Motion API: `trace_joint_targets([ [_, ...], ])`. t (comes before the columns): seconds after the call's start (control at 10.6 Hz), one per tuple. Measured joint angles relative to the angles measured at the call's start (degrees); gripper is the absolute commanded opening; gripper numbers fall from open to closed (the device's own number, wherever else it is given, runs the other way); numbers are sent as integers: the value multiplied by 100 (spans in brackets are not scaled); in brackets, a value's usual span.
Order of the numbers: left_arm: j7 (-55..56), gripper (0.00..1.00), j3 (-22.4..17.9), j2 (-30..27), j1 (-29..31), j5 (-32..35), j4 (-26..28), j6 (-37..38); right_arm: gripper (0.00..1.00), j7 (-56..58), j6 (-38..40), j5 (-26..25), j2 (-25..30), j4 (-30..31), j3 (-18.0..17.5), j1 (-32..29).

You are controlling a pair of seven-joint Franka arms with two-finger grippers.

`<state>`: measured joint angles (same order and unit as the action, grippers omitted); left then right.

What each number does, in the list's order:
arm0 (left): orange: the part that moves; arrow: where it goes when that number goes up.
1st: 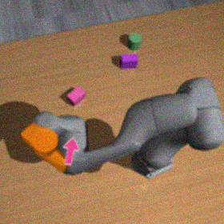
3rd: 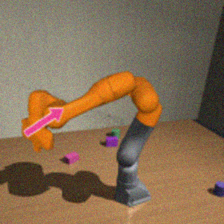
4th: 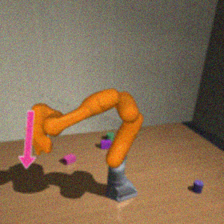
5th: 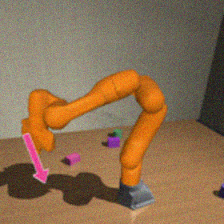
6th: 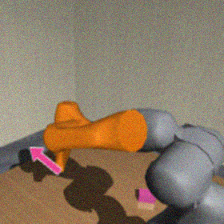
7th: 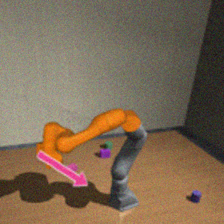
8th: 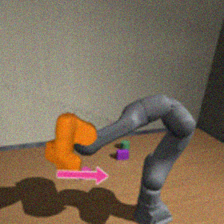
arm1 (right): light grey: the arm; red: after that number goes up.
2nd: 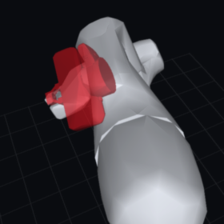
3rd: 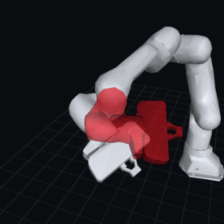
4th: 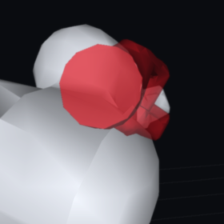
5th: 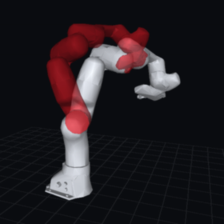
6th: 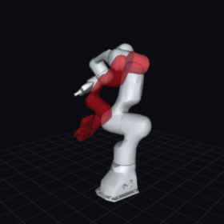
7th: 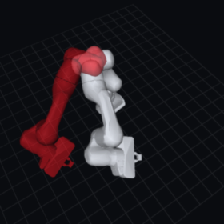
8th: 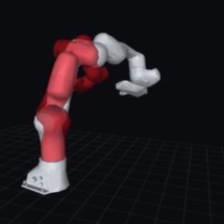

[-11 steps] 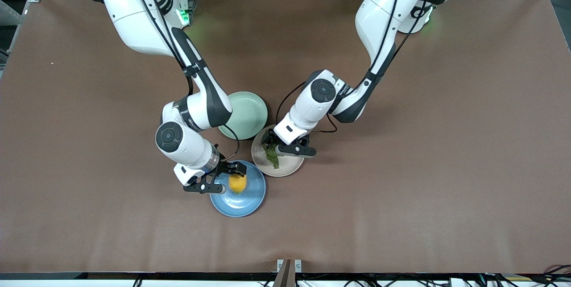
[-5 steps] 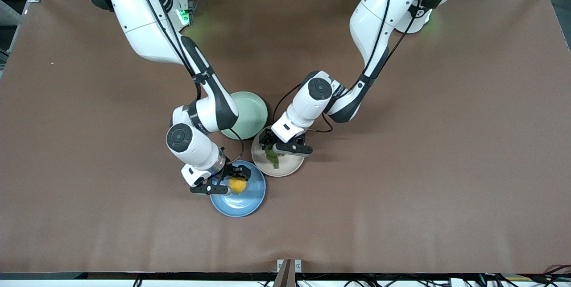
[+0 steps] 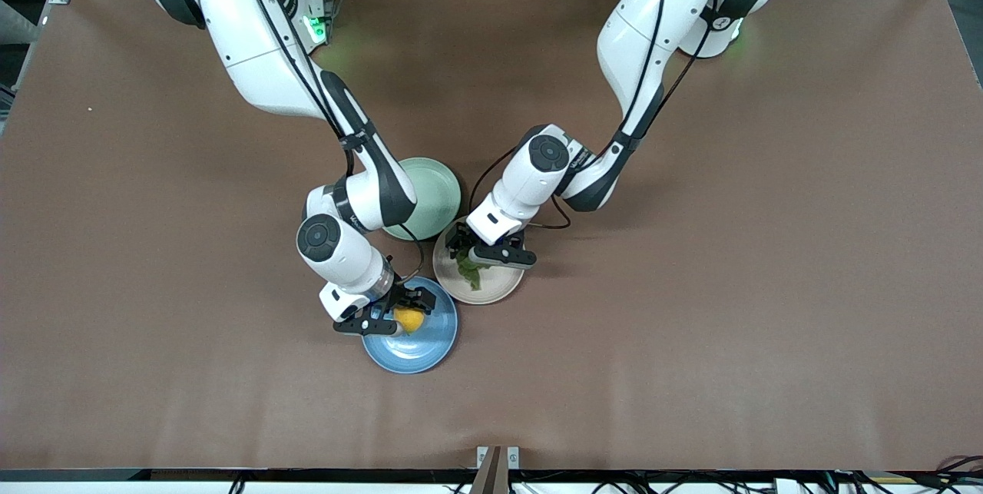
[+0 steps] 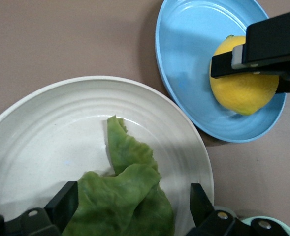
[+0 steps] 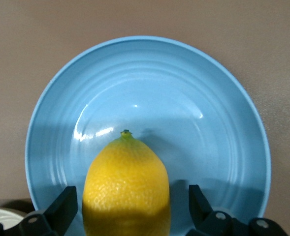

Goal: Pick lemon and lettuce from blue and beige plates
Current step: 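Lower the left gripper onto the lettuce while the right gripper lowers onto the lemon, then close both grippers, the left on the lettuce, the right on the lemon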

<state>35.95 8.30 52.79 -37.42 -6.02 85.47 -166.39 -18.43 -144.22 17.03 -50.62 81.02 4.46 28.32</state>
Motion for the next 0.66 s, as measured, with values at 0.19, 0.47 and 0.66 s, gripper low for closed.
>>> trace_joint_targets([
  [0.19,0,100,-11,25,-29,0,0,-70,95,0,-73,0,-50,-40,0,0],
  [0.47,0,100,-50,45,-75,0,0,-103,59,-1,-147,0,-115,-55,0,1],
  [0.66,0,100,-61,68,-114,0,0,-105,47,-24,-142,3,-114,-106,0,4],
])
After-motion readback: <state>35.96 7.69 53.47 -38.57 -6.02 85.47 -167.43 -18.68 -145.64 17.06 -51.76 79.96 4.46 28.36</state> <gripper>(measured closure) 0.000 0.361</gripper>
